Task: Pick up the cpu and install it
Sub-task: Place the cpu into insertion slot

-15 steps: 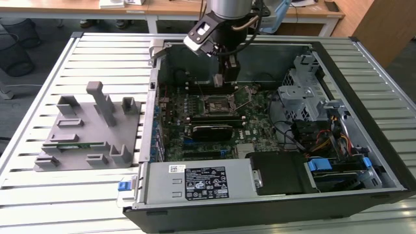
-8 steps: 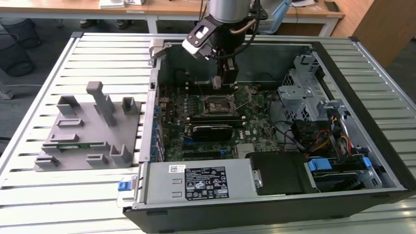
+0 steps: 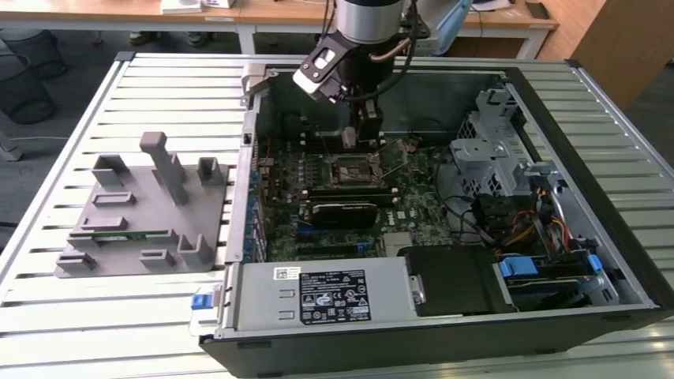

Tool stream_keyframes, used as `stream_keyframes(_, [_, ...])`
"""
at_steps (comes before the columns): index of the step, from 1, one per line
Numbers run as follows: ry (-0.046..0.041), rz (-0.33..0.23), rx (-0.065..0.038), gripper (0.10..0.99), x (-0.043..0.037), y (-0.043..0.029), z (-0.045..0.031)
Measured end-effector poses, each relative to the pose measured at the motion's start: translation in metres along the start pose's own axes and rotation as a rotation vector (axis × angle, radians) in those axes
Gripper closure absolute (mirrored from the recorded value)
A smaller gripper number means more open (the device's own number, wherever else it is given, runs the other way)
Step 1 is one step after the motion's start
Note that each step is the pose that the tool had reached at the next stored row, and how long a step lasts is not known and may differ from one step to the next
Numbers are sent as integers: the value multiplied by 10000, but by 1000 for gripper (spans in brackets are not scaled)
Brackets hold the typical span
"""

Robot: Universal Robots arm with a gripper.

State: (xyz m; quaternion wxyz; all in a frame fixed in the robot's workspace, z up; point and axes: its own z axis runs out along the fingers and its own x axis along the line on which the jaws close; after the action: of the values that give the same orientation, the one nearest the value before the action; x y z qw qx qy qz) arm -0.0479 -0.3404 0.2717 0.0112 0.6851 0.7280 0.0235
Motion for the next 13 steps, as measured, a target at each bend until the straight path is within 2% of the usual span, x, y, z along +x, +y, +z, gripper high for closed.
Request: stream_keyframes(13, [-2, 6, 0, 557, -2, -8, 150])
